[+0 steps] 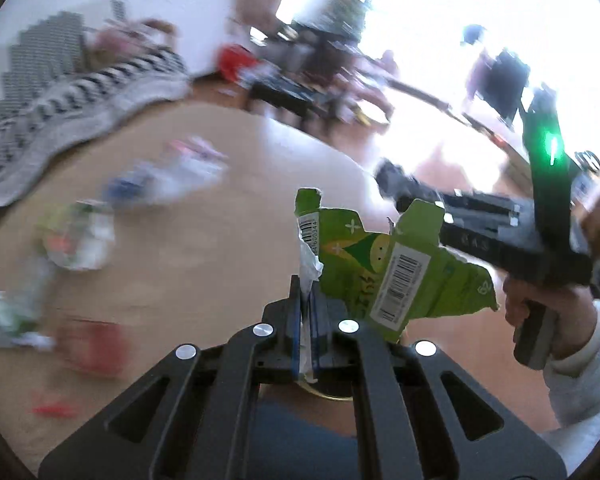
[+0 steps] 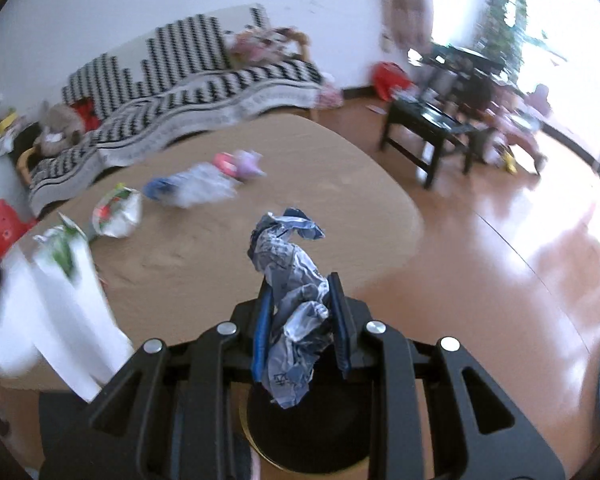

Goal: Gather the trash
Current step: 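Open both grippers over the bin to drop the wrapper and paper, then move both grippers back over the table toward the red ribbon and cigarette box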

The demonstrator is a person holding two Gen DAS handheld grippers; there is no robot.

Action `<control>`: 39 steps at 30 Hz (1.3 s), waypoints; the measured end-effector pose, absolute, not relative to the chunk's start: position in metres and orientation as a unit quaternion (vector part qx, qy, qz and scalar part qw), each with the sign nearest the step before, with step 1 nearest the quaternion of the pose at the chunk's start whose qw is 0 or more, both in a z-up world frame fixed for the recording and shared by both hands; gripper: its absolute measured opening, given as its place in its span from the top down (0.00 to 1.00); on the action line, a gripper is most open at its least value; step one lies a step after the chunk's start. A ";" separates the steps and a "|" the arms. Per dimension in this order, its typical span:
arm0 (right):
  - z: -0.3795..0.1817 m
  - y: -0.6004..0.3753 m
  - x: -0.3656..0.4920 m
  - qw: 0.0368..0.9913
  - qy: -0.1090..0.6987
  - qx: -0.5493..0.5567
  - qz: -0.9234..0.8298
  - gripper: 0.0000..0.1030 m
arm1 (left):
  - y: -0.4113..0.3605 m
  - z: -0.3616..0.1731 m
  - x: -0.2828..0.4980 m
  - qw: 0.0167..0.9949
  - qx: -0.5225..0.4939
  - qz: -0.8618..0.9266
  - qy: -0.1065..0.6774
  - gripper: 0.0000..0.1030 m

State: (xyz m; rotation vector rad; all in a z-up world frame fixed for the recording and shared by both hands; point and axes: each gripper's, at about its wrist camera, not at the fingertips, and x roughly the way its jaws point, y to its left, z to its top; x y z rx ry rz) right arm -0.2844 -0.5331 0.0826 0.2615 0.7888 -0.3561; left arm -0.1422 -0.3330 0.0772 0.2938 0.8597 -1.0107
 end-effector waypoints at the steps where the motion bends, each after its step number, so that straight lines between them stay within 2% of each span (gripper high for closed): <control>1: 0.078 -0.539 -0.293 0.895 0.386 0.131 -0.179 0.74 | -0.349 0.062 -0.151 0.764 0.145 -0.477 0.409 0.98; 4: 0.042 -0.559 -0.312 0.874 0.420 0.156 -0.188 0.74 | -0.389 0.016 -0.167 0.730 0.175 -0.488 0.446 0.98; 6: -0.002 -0.565 -0.317 0.850 0.463 0.166 -0.190 0.74 | -0.407 -0.011 -0.172 0.721 0.212 -0.480 0.453 0.98; 10: -0.047 -0.570 -0.328 0.825 0.488 0.208 -0.194 0.74 | -0.435 -0.062 -0.177 0.688 0.251 -0.473 0.490 0.98; 16: -0.079 -0.567 -0.320 0.809 0.509 0.229 -0.185 0.74 | -0.450 -0.086 -0.176 0.675 0.282 -0.468 0.496 0.98; 21: -0.083 -0.574 -0.310 0.806 0.503 0.255 -0.182 0.73 | -0.443 -0.081 -0.177 0.684 0.283 -0.464 0.486 0.95; 22: -0.081 -0.577 -0.312 0.807 0.498 0.263 -0.180 0.72 | -0.441 -0.079 -0.178 0.685 0.279 -0.464 0.488 0.86; 23: -0.079 -0.581 -0.314 0.808 0.493 0.269 -0.180 0.59 | -0.439 -0.077 -0.178 0.688 0.275 -0.462 0.488 0.60; 24: -0.074 -0.584 -0.316 0.811 0.482 0.276 -0.183 0.42 | -0.436 -0.075 -0.176 0.692 0.269 -0.462 0.486 0.40; 25: -0.070 -0.586 -0.319 0.816 0.470 0.279 -0.185 0.07 | -0.430 -0.068 -0.178 0.698 0.252 -0.471 0.477 0.15; 28: -0.053 -0.593 -0.326 0.826 0.446 0.284 -0.196 0.07 | -0.418 -0.047 -0.188 0.698 0.241 -0.496 0.456 0.09; 33: -0.029 -0.602 -0.319 0.837 0.414 0.296 -0.201 0.07 | -0.389 -0.009 -0.186 0.731 0.225 -0.488 0.420 0.09; 39: 0.009 -0.555 -0.278 0.874 0.397 0.211 -0.185 0.07 | -0.277 0.056 -0.137 0.838 0.139 -0.359 0.386 0.06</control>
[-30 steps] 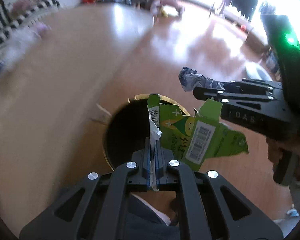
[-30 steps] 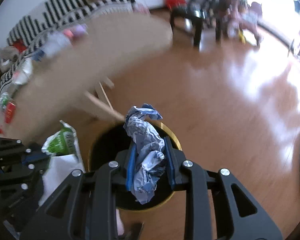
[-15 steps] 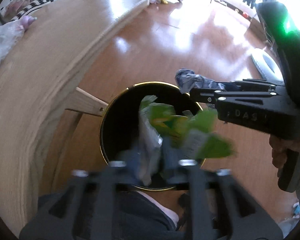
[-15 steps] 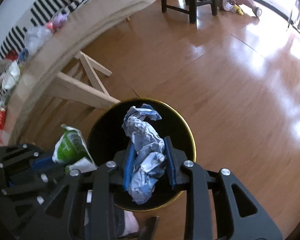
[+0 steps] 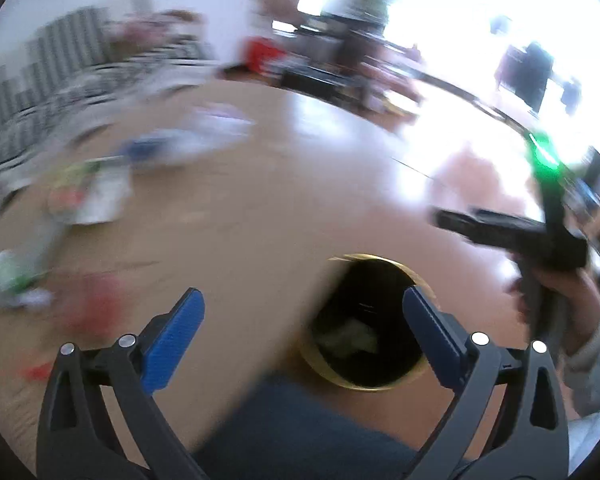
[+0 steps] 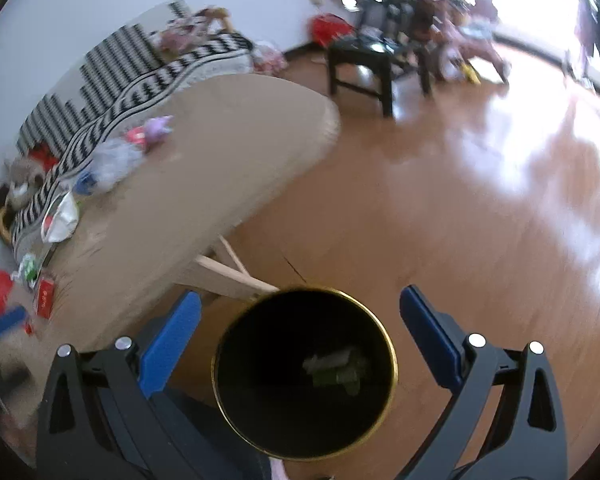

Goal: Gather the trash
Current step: 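Move both grippers back over the table toward the red ribbon and cigarette box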

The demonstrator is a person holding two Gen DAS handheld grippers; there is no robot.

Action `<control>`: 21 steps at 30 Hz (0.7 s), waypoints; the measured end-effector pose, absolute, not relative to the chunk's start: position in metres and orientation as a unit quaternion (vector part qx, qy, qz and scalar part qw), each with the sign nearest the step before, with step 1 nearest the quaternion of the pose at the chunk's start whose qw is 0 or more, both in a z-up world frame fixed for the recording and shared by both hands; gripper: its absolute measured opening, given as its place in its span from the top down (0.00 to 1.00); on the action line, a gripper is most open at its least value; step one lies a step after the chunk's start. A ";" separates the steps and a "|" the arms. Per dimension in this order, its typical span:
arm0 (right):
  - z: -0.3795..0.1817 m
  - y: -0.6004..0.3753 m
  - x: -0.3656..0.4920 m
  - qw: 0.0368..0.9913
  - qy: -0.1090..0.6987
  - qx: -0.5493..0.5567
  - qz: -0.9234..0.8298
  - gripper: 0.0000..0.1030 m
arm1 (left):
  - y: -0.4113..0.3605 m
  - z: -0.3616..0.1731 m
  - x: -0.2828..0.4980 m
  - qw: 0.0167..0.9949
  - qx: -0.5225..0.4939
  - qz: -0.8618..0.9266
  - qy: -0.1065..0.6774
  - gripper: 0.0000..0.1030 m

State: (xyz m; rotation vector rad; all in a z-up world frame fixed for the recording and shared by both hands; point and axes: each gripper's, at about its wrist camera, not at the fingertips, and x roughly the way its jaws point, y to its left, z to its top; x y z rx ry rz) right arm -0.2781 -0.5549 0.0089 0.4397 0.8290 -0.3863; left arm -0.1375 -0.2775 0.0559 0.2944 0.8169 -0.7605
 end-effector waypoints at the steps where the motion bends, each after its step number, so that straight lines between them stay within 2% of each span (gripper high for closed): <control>1: 0.011 -0.543 -0.267 0.878 0.401 0.194 -0.175 0.07 | -0.259 0.057 -0.127 0.850 0.135 -0.329 0.388 0.06; 7: 0.017 -0.447 -0.181 0.894 0.428 0.117 -0.055 0.07 | -0.119 0.050 -0.068 0.889 0.047 -0.126 0.439 0.06; 10: 0.013 -0.392 -0.149 0.894 0.443 0.059 0.008 0.07 | -0.084 0.039 -0.060 0.884 0.015 -0.090 0.459 0.06; 15: 0.000 -0.330 -0.118 0.884 0.462 -0.037 0.071 0.07 | -0.084 0.032 -0.061 0.881 0.028 -0.089 0.464 0.06; 21: -0.010 -0.318 -0.115 0.878 0.469 -0.042 0.082 0.07 | -0.118 0.011 -0.050 0.875 0.057 -0.090 0.471 0.06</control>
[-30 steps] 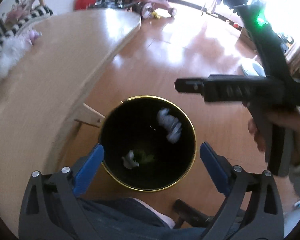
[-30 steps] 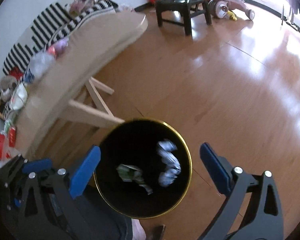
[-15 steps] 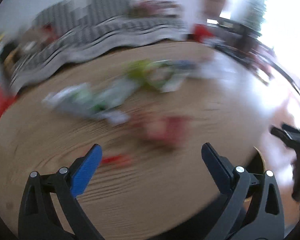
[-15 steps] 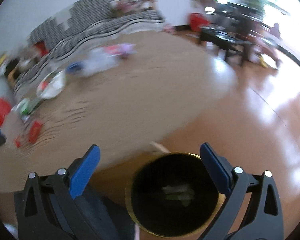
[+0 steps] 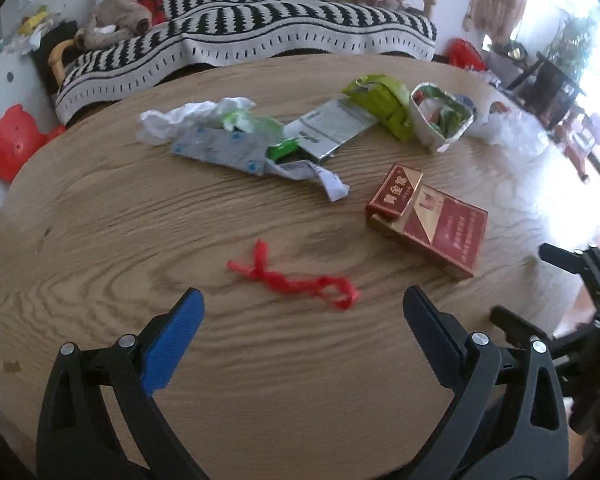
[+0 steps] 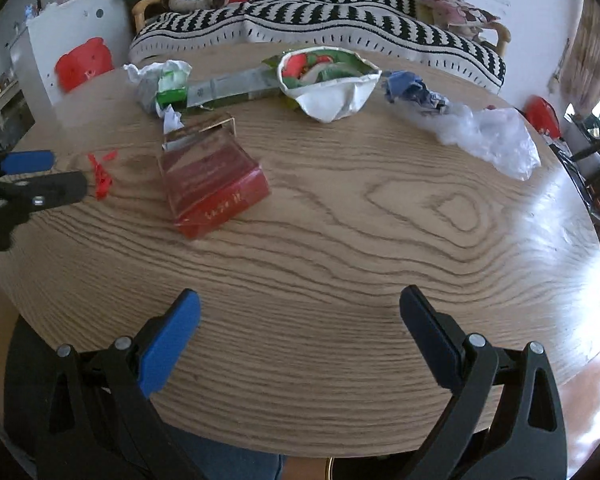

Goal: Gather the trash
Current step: 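Move both grippers back over the table toward the red ribbon and cigarette box, then grasp the red ribbon with the left gripper while the right grasps the red cigarette box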

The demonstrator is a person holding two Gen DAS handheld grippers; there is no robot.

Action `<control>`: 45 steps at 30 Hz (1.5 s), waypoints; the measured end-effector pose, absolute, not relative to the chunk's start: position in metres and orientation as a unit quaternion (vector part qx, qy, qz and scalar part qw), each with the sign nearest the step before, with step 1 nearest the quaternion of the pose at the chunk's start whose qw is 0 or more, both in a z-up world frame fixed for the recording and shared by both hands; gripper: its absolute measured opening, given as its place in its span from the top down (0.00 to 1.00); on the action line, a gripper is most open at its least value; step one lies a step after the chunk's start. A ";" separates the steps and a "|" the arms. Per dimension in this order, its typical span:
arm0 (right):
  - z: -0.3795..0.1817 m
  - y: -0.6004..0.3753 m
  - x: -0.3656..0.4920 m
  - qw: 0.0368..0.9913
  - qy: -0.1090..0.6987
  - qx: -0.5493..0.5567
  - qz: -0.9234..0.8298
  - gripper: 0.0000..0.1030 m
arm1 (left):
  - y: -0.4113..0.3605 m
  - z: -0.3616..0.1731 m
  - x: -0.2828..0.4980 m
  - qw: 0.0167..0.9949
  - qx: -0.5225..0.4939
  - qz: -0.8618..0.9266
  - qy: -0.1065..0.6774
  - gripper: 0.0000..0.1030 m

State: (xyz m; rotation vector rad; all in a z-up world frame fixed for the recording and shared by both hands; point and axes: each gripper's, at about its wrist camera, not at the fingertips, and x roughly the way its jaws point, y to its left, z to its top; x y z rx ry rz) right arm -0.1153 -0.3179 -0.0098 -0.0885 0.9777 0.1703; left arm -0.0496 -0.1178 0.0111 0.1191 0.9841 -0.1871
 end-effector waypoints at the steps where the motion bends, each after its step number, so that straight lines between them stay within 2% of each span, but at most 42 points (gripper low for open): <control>1: -0.011 -0.320 -0.118 0.878 0.470 -0.038 0.083 0.06 | -0.123 0.006 -0.041 0.873 0.063 -0.085 0.477 0.06; 9: -0.013 -0.322 -0.113 0.879 0.464 -0.046 0.098 0.06 | -0.115 -0.016 -0.028 0.856 0.066 -0.066 0.508 0.06; 19: -0.014 -0.285 -0.082 0.879 0.453 -0.062 0.137 0.05 | -0.073 -0.017 -0.036 0.852 0.047 -0.056 0.518 0.06; 26: -0.013 -0.272 -0.063 0.877 0.446 -0.075 0.163 0.05 | -0.083 -0.016 -0.030 0.847 0.041 -0.063 0.527 0.06; 42: -0.014 -0.260 -0.045 0.871 0.450 -0.082 0.180 0.05 | -0.089 -0.020 -0.022 0.860 0.056 -0.082 0.500 0.06; 43: -0.014 -0.260 -0.045 0.870 0.451 -0.082 0.180 0.05 | -0.088 -0.020 -0.022 0.862 0.055 -0.082 0.497 0.09; 45: -0.013 -0.260 -0.047 0.871 0.451 -0.080 0.178 0.06 | -0.084 -0.016 -0.025 0.868 0.052 -0.075 0.487 0.29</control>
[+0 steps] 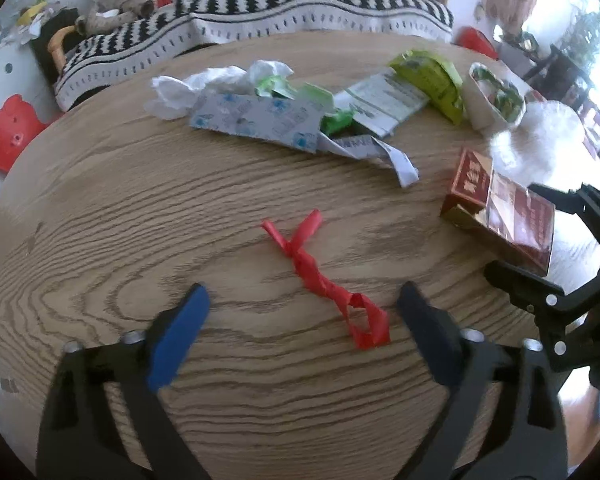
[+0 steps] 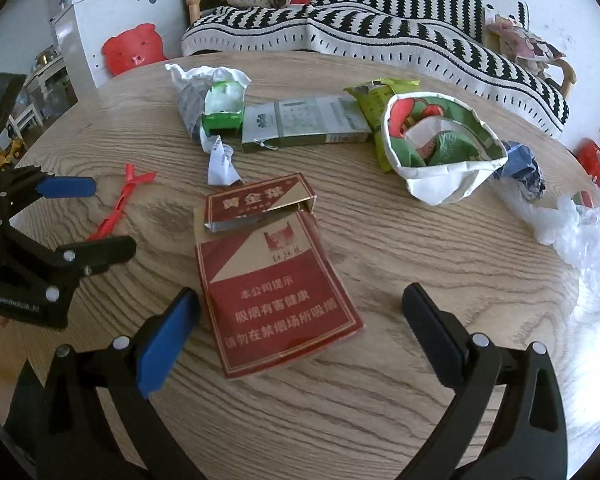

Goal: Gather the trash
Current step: 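Grasp the red ribbon with the left gripper while the right grasps the red cigarette box, then carry the ribbon and cigarette box to the bin and lower them in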

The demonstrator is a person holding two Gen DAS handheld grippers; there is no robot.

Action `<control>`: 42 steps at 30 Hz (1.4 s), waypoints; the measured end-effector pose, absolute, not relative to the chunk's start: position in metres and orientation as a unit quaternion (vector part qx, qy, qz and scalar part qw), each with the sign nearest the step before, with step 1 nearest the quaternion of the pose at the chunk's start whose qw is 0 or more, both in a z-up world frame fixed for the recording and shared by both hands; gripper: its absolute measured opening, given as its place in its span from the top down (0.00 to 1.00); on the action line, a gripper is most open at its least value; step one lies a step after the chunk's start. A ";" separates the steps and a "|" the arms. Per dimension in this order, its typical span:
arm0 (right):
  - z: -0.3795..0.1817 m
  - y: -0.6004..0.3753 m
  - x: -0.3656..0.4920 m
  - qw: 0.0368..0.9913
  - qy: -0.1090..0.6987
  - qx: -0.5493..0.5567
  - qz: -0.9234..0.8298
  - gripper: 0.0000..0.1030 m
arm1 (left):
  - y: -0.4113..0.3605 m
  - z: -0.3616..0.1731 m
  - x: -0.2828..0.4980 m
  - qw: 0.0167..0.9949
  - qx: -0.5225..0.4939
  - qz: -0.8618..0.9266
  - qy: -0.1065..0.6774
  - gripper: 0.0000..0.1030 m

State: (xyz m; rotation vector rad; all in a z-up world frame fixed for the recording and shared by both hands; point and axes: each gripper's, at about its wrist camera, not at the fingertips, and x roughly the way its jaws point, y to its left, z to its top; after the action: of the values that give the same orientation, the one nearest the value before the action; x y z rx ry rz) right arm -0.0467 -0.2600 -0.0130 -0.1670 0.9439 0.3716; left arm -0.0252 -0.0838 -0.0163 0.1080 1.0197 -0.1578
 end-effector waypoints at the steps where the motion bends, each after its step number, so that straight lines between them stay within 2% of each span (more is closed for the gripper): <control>1: -0.011 -0.260 -0.048 0.874 0.447 -0.078 0.176 0.20 | -0.081 -0.012 -0.028 0.876 0.051 -0.071 0.475 0.61; 2: -0.007 -0.260 -0.050 0.878 0.440 -0.073 0.175 0.36 | -0.078 -0.011 -0.027 0.878 0.048 -0.066 0.472 0.88; 4: -0.004 -0.262 -0.051 0.876 0.449 -0.065 0.164 0.39 | -0.071 -0.010 -0.027 0.879 0.037 -0.059 0.472 0.90; 12: 0.013 -0.294 -0.060 0.890 0.436 0.015 0.132 0.39 | -0.056 0.000 -0.027 0.874 0.005 -0.072 0.480 0.90; 20: 0.041 -0.338 -0.079 0.904 0.415 0.040 0.090 0.39 | -0.084 0.027 -0.034 0.882 0.010 -0.111 0.457 0.90; 25: 0.059 -0.384 -0.107 0.914 0.399 0.061 0.046 0.39 | -0.128 0.041 -0.042 0.882 0.025 -0.164 0.442 0.90; 34: 0.090 -0.474 -0.199 0.925 0.366 0.093 -0.048 0.39 | -0.262 0.056 -0.090 0.845 0.075 -0.316 0.425 0.90; 38: 0.077 -0.508 -0.239 0.914 0.379 0.113 -0.087 0.39 | -0.316 0.046 -0.121 0.810 0.101 -0.378 0.436 0.90; 42: 0.039 -0.536 -0.276 0.887 0.417 0.161 -0.111 0.39 | -0.361 0.017 -0.154 0.765 0.134 -0.427 0.462 0.90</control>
State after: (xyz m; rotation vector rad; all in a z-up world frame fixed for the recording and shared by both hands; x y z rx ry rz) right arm -0.2759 -0.5361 0.0387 0.3350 0.8675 -0.2299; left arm -0.1537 -0.3611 0.0166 0.2919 1.0046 -0.9285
